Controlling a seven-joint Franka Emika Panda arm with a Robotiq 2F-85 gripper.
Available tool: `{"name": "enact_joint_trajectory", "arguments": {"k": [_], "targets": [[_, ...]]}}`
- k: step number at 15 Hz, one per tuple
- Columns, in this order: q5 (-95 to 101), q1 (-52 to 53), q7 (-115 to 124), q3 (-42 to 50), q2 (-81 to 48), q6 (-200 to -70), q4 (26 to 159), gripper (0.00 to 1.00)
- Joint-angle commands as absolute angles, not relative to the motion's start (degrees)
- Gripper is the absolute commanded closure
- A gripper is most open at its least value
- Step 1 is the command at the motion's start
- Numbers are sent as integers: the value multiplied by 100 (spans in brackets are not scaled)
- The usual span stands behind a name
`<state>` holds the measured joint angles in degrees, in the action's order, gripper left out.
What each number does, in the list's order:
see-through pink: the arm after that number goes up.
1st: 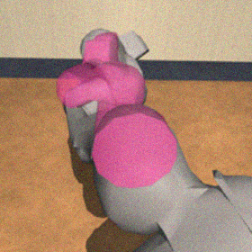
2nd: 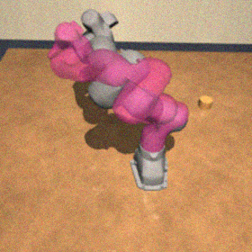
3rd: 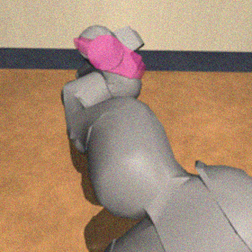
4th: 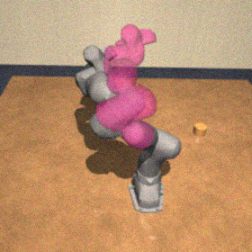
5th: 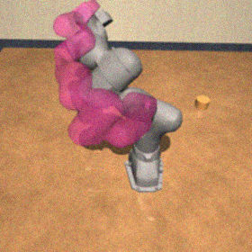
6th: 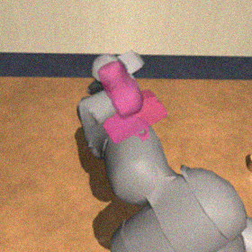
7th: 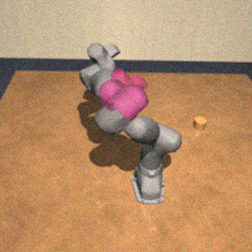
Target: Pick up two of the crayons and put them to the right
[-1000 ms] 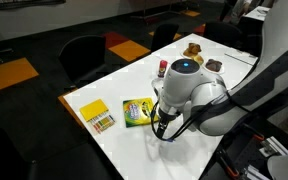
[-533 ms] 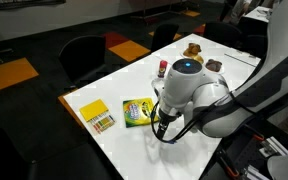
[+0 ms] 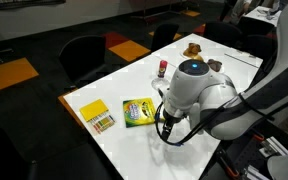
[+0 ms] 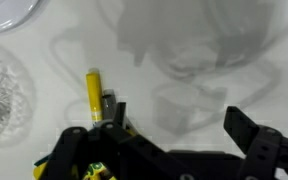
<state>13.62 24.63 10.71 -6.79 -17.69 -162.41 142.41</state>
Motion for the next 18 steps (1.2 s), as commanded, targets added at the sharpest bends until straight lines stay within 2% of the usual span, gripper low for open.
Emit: {"name": "enact_joint_trajectory", "arguments": {"k": [1, 9, 14, 18], "targets": [[1728, 2529, 1374, -477, -1396, -16541, 14763, 0], [1744, 2014, 727, -278, -1517, -17355, 15226, 0], [785, 642, -855, -1495, -1895, -17388, 15152, 0], [795, 239, -1564, -1647, -2095, -17322, 14970, 0]]}}
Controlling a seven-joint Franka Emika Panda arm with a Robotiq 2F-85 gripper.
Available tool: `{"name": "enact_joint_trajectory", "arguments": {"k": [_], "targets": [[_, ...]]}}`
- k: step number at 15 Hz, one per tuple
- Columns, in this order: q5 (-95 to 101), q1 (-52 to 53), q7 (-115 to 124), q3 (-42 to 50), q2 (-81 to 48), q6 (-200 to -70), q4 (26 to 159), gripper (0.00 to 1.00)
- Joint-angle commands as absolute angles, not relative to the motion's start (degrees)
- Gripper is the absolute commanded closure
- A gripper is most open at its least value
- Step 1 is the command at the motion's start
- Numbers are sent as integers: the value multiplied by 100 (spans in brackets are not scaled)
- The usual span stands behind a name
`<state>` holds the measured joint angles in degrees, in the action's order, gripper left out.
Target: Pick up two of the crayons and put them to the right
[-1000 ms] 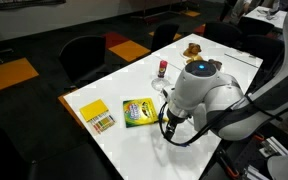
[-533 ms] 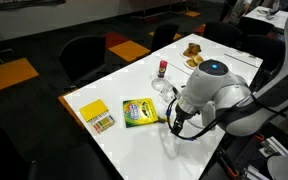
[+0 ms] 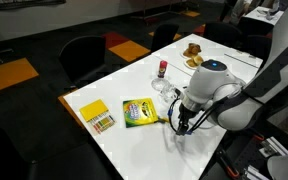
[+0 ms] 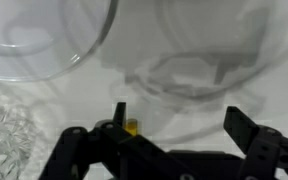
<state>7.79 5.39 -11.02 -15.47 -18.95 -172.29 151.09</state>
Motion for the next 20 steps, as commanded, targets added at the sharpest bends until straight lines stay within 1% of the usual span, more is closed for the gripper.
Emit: {"name": "enact_joint_trajectory", "arguments": {"k": [1, 4, 10, 15, 20], "targets": [[876, 248, -1618, -1550, -2063, -17309, 14947, 0], [1046, 335, -1693, -1338, -2086, -17446, 14847, 0], [1312, 331, -1785, -1238, -2258, -17933, 14731, 0], [1426, 418, -1680, -1025, -2598, -18162, 14584, 0], [1352, 381, -1553, -1064, -3039, -18399, 14339, 0]]}}
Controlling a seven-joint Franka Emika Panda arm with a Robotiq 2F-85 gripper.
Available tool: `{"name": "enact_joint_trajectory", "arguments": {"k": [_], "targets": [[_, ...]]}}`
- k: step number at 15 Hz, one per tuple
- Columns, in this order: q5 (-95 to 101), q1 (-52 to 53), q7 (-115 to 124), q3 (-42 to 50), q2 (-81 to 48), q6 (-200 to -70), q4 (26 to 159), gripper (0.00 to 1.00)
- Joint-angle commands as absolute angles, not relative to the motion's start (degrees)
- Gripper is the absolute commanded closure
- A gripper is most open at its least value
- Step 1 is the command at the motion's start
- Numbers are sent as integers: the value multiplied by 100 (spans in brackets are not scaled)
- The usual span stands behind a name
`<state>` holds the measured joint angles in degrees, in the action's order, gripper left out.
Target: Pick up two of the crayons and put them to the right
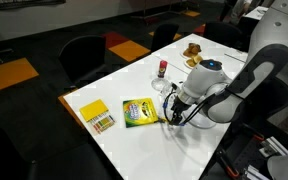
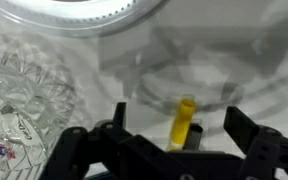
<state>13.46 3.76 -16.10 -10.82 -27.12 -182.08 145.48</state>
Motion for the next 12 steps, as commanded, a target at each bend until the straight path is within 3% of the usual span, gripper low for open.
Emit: {"name": "enact_joint_trajectory", "arguments": {"k": [1, 2, 3, 4, 12], "targets": [[1341, 443, -1512, -1027, -3105, -18367, 14277, 0], [1332, 523, -1470, -982, -3170, -18331, 14217, 0], [1325, 595, -1432, -934, -3244, -18288, 14149, 25], [1299, 713, -1362, -853, -3272, -18228, 14097, 26], [1172, 2010, -577, 183, -3147, -17954, 13987, 81]]}}
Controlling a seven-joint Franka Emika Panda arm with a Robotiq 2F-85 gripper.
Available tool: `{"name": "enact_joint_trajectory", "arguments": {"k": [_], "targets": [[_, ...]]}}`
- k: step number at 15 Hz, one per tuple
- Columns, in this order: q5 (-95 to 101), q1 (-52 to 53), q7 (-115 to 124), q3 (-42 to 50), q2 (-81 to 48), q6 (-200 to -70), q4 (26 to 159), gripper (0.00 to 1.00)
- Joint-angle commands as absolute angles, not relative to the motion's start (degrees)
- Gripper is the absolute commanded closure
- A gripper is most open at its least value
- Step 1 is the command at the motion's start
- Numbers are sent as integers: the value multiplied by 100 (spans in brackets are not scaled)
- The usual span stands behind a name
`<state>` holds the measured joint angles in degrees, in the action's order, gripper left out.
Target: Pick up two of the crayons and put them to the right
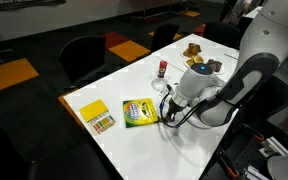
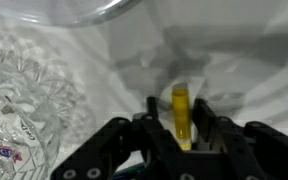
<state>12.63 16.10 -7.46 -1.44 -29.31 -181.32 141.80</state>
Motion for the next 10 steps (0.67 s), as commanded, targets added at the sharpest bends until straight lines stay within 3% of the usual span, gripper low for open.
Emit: {"name": "enact_joint_trajectory", "arguments": {"k": [1, 3, 10], "targets": [[1164, 2130, -496, 260, -3136, -17928, 13988, 89], [1148, 2277, -349, 344, -3128, -17907, 13995, 100], [996, 2219, -33, 126, -2719, -17582, 14276, 96]]}}
